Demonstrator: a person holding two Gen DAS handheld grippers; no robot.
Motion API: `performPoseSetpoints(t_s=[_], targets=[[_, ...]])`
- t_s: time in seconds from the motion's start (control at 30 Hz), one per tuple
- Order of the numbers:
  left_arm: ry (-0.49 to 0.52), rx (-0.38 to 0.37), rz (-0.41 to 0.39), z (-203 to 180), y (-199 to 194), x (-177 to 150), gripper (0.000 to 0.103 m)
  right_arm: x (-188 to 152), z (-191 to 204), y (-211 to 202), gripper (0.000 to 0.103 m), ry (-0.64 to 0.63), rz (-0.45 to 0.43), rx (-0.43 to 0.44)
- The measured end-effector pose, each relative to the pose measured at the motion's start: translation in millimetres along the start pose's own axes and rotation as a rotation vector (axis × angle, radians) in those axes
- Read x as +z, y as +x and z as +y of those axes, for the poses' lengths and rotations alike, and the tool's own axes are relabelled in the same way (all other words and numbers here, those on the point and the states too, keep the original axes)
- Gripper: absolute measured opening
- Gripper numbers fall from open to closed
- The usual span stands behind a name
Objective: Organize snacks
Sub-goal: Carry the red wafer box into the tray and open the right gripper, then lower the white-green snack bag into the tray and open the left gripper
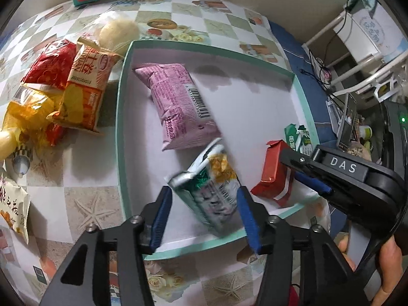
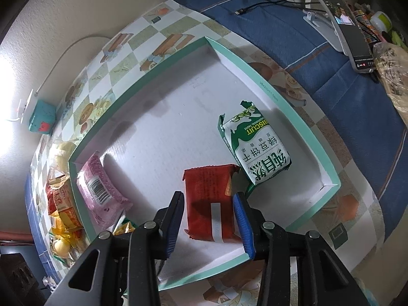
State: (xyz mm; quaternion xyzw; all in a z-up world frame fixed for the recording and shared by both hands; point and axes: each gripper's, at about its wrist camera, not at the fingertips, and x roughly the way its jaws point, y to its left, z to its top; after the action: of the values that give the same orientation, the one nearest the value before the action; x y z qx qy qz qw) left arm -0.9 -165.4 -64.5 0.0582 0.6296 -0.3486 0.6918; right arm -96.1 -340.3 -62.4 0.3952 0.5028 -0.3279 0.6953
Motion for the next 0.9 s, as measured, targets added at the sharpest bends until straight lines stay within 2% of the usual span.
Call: performPoseSetpoints(t_s=[0.13, 0.27, 0.33, 0.43, 0.53, 0.6, 0.67, 0.77, 0.83, 0.9], targets=[[-0.006, 0.024, 0.001, 4, -2, 0, 0.061, 0, 0, 0, 0.048, -0.004, -0.002, -0.01], [-0.018, 0.027, -0.008, 8, -11, 2, 0.061, 0, 2, -4, 0.06, -0.016, -0.016, -0.027], [-0.017, 0.033, -0.034, 9, -20, 3, 0.062, 1, 3, -7, 0.063, -0.027, -0.027, -0.036], [-0.034, 0.045, -0.084, 14, -33, 4, 0.082, 1, 9, -13, 0.071, -0.055, -0.053, -0.052], [-0.073, 0.075, -0.138, 24, -44, 8, 0.085, -1, 15, -17, 0.076, -0.085, -0.072, -0.064], [-0.103, 0.115, -0.172, 32, -49, 11, 0.086, -2, 18, -19, 0.085, -0.103, -0.08, -0.07], [-0.131, 0.169, -0.213, 40, -56, 13, 0.097, -4, 23, -20, 0.089, -0.127, -0.091, -0.079], [-0.193, 0.237, -0.279, 58, -70, 15, 0.098, -7, 30, -21, 0.09, -0.159, -0.108, -0.099], [-0.232, 0.245, -0.303, 68, -76, 17, 0.098, -9, 35, -22, 0.09, -0.176, -0.12, -0.111], [-0.275, 0.255, -0.329, 82, -85, 19, 0.098, -13, 42, -22, 0.099, -0.204, -0.125, -0.105]])
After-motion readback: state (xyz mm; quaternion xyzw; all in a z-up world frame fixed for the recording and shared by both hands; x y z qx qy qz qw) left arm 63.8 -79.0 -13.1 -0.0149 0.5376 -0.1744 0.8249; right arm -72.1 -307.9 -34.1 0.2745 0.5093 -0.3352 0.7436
